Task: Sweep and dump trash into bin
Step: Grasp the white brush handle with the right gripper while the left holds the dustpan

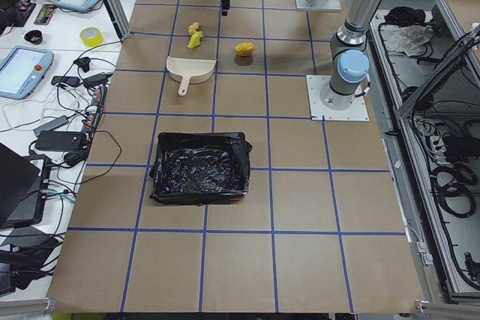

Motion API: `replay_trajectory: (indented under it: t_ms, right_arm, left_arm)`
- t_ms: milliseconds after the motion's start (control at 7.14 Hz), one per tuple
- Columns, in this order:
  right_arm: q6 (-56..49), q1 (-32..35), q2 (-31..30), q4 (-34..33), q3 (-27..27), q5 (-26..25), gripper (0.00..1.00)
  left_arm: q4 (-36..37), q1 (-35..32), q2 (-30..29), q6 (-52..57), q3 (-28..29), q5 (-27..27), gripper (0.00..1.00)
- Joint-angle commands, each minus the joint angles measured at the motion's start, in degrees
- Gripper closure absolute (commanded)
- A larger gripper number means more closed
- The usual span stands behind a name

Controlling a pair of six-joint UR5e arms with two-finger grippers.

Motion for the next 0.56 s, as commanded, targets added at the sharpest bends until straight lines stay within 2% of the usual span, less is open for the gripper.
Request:
replay_trajectory:
  t_ms: [0,280,420]
  right_arm:
    - [-0.2,-0.3,0.3,0.0,0.9,-0.2,0.59]
    - [-0.1,-0.3,0.1,0.5,0.5,-1.8,1.00]
    - [0.3,-0.3,-0.2,0.4,0.5,-2.4,1.00]
  left_arm:
    - [0.1,0.1,-0.3,0.5,-0.1,0.0,0.00]
    - [0.1,2.3,-0.7,6.7,-0.2,0.1,0.00]
    - [0.1,5.9,-0.8,7.5,-0.2,-0.7,0.00]
